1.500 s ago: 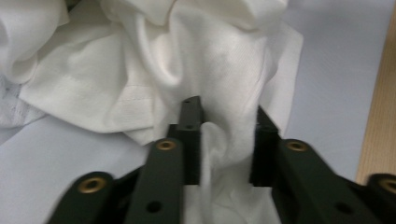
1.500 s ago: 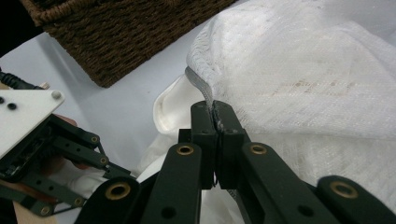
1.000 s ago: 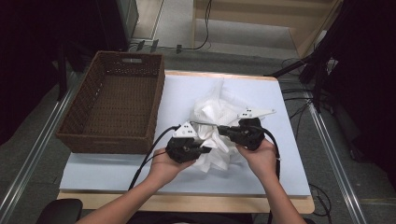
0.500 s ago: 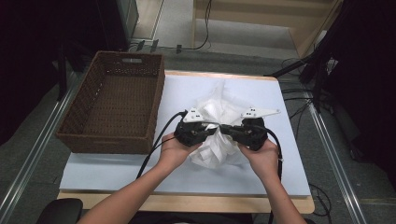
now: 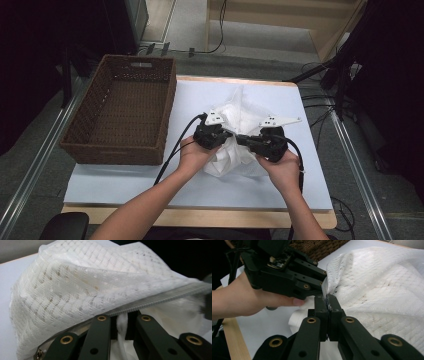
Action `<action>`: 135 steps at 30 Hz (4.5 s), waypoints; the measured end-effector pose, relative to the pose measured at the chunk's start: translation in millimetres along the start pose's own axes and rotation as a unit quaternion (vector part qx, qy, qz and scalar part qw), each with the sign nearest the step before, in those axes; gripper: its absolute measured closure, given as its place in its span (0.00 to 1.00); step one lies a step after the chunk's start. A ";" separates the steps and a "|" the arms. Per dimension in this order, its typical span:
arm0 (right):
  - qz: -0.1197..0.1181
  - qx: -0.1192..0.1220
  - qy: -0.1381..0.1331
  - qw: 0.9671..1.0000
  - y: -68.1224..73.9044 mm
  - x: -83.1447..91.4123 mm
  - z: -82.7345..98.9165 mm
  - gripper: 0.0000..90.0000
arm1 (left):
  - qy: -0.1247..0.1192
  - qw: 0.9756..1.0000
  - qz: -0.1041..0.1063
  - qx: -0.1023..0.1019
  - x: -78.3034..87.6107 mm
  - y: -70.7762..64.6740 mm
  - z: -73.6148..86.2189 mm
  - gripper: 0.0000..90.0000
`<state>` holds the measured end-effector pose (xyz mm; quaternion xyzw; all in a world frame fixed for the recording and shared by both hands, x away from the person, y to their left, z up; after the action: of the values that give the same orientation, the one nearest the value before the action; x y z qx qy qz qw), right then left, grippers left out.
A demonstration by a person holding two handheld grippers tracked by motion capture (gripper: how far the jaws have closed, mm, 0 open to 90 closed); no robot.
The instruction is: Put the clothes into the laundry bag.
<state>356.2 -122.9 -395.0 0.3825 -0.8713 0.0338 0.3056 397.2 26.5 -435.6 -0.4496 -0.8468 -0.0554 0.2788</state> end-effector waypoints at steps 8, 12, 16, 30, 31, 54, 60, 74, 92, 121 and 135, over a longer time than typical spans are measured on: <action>-0.002 -0.007 0.021 1.000 -5.0 -6.9 5.8 1.00 | 0.021 1.000 -0.018 0.006 -23.4 16.1 12.4 0.96; -0.001 -0.012 0.027 1.000 -7.5 -8.9 7.3 1.00 | 0.024 0.999 -0.027 -0.002 -29.2 21.6 14.2 0.96; 0.001 -0.012 0.033 0.999 -8.4 -10.9 8.4 1.00 | 0.013 0.999 -0.034 0.021 -34.2 27.3 16.1 0.96; 0.001 -0.012 0.047 0.999 -14.7 -16.5 14.8 1.00 | 0.040 0.998 0.039 0.029 11.5 18.2 9.4 0.74; 0.003 -0.013 0.049 0.999 -14.8 -17.1 15.0 1.00 | 0.042 0.998 0.047 0.028 16.4 15.9 9.9 0.73; 0.011 -0.014 0.043 0.999 -15.1 -17.6 13.4 1.00 | 0.086 0.995 0.050 0.003 48.2 -15.6 65.4 0.25; 0.011 -0.014 0.043 0.999 -14.9 -18.0 12.7 1.00 | 0.110 0.993 0.032 0.006 23.6 -14.5 80.5 0.25; 0.009 -0.010 0.041 0.999 -13.5 -18.4 11.7 1.00 | 0.101 0.995 -0.010 -0.016 11.2 -9.7 76.7 0.90; -0.001 -0.019 0.005 1.000 -6.2 -3.6 2.6 1.00 | 0.028 0.999 0.019 0.003 1.7 -10.5 17.2 0.93; -0.006 -0.016 0.033 0.999 -7.5 -13.0 8.9 1.00 | 0.008 0.999 -0.039 0.024 -51.5 30.3 14.4 0.92; -0.004 -0.029 0.048 0.998 -16.1 -18.7 14.7 1.00 | 0.003 0.998 -0.012 0.065 -45.3 37.7 7.3 0.88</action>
<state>369.5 -126.5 -420.2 0.3750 -0.8548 0.0255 0.3579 444.0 18.1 -471.3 -0.4203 -0.8530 -0.0051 0.3092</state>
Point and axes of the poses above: each handheld gripper's, and its own axes: x roughly backward along the jaws, z roughly out of its underside, y roughly to its left, the point moved 4 cm from there along -x, roughly forward along the jaws, and after that the axes turned 6 degrees about z, right-handed, at the moved point
